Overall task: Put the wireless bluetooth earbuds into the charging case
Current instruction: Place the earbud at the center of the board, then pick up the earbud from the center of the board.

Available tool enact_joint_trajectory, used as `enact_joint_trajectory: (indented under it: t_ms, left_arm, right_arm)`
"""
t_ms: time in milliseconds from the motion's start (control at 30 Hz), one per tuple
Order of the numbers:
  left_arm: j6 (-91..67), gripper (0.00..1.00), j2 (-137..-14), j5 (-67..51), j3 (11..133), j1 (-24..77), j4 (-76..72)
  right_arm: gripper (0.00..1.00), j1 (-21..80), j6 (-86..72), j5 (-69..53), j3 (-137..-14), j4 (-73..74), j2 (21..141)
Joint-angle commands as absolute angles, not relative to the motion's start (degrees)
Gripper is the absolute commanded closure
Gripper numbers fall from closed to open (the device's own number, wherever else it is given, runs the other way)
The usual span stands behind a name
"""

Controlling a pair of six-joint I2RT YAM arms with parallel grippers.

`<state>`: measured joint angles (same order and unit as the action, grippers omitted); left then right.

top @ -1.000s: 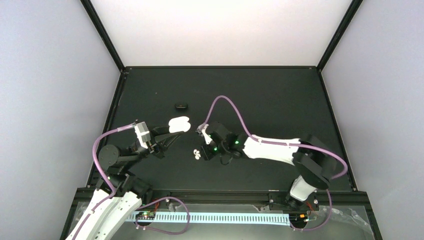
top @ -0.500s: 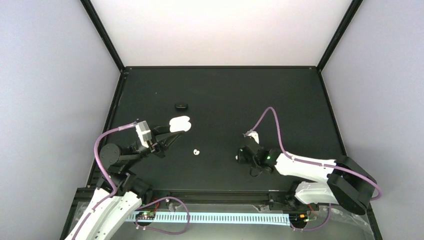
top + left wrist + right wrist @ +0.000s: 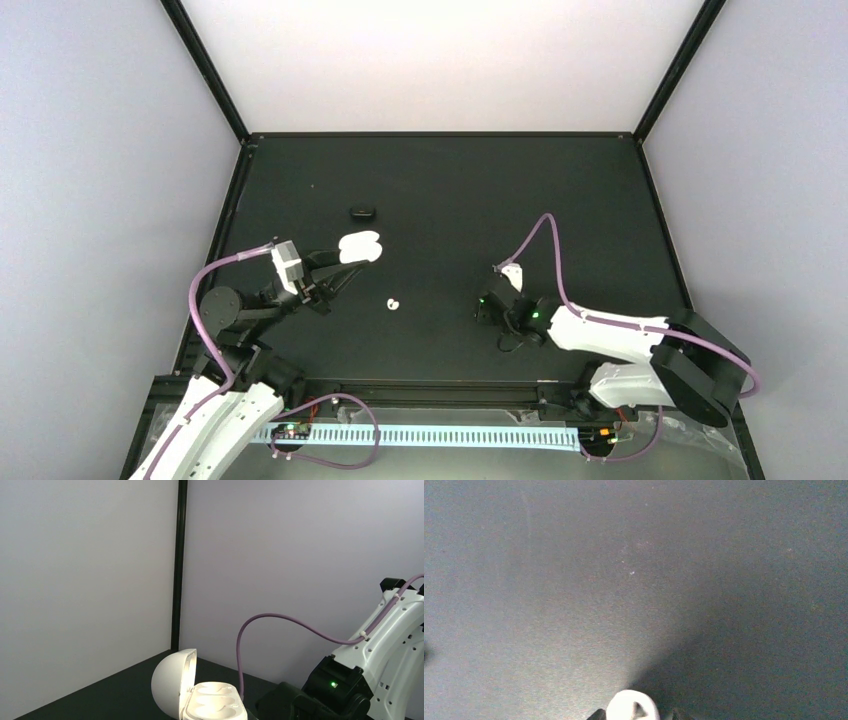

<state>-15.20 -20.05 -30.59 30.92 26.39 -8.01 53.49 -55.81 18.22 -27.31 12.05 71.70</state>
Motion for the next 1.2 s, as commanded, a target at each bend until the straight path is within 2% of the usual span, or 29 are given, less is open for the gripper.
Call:
enact_joint_trajectory:
  t_ms: [0,167,267,400,1167]
  left_arm:
    - [-15.7,0.98,-21.1,-30.0,31.1,26.7,-8.8]
    - [-15.8,0.99,-21.7,-30.2,31.0,26.7,-9.1]
    - [-15.9,0.98,-22.1,-30.5,31.1,26.7,-9.3]
    - [-15.7,0.98,-22.3,-30.6,31.1,26.7,-9.1]
    - [-15.6,0.98,-23.5,-30.8,31.1,26.7,-9.2]
  right_arm:
    - [0.62,53.4,-51.9,18.5,-29.1,12.4,68.0]
    - [0.59,48.4,-40.9,14.9,-30.0,14.0,63.7]
    - [0.63,43.7,-33.2,7.3,-31.4,13.6,65.9]
    - [0.69,43.3,-25.9,5.5,-34.7,16.4,71.5]
    - [0.69,43.3,-27.2,3.2,-31.4,18.0,74.9]
